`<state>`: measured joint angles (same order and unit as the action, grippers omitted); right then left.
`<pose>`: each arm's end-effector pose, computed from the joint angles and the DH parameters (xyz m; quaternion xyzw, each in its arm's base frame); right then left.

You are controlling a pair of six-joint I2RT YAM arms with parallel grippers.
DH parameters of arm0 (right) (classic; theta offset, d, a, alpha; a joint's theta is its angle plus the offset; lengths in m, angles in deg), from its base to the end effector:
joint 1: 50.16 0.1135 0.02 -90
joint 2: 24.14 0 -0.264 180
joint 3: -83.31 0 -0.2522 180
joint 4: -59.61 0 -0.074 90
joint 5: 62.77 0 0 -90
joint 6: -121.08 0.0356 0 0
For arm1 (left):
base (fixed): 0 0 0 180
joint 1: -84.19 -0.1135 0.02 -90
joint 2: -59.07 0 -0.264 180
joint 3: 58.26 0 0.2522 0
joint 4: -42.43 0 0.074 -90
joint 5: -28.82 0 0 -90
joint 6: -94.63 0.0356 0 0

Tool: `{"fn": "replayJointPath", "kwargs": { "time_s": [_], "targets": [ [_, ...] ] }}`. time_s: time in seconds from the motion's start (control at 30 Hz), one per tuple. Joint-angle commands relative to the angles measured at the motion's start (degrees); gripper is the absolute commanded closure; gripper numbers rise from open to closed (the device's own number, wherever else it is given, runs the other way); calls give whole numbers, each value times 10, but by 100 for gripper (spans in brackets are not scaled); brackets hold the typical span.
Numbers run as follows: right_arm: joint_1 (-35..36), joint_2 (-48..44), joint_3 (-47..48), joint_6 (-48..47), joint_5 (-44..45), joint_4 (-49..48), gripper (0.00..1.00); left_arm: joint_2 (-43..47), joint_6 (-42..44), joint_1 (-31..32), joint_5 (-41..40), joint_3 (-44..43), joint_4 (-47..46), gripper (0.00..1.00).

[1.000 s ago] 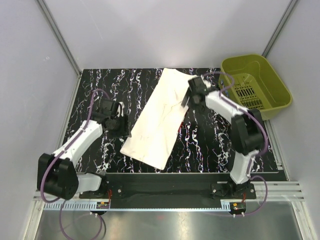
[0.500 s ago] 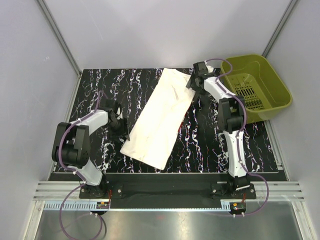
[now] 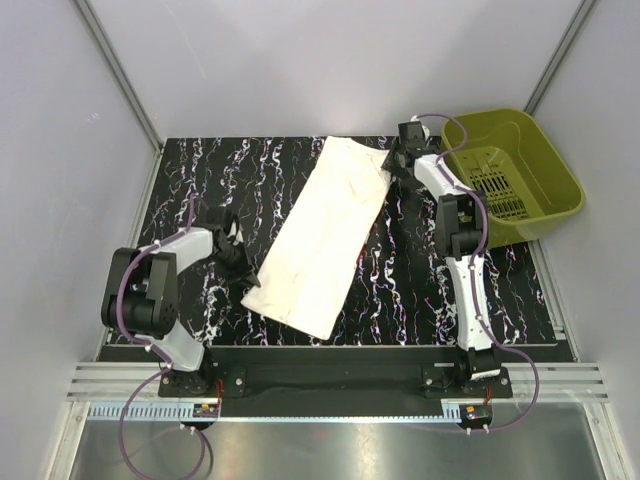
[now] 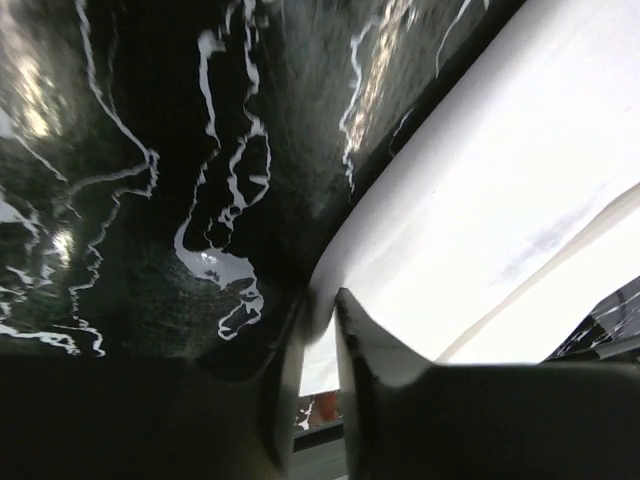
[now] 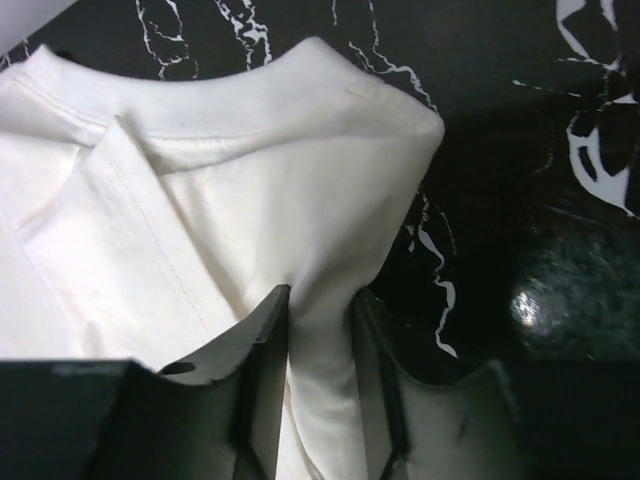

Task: Fold and stack the t-shirts
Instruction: Fold the tshirt

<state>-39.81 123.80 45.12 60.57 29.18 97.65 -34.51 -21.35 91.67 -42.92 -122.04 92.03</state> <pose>0.5640 0.1018 0.1503 0.1596 0.9070 0.1179 0.3714 0.2714 -0.0469 0.1457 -0.1436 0.9727 -0.1776 0.0419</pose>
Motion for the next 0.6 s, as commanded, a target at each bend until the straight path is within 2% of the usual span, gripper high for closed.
{"fn": "replayJointPath", "kwargs": {
  "time_s": [0.0, 0.17, 0.3, 0.37, 0.47, 0.5, 0.53, 0.57],
  "targets": [
    [5, 26, 31, 6, -34, -18, 63, 13, -32, 2, -2, 60, -25, 82],
    [5, 59, 81, 24, -58, -32, 83, 66, -72, 4, 5, 130, -50, 99],
    [5, 90, 137, 41, -82, -26, 87, 99, -113, 24, 24, 164, -74, 100],
    [5, 98, 154, 44, -91, -28, 87, 113, -134, 57, 25, 173, -81, 100],
    [6, 94, 170, 46, -101, -15, 77, 141, -180, 107, 20, 179, -89, 100],
    [6, 92, 178, 39, -102, 14, 70, 160, -200, 116, 15, 181, -89, 98],
    [5, 79, 189, 36, -97, 30, 66, 172, -206, 122, 13, 183, -87, 94],
    [5, 69, 186, 31, -99, 48, 62, 184, -210, 128, 9, 181, -82, 80]
  ]
}}
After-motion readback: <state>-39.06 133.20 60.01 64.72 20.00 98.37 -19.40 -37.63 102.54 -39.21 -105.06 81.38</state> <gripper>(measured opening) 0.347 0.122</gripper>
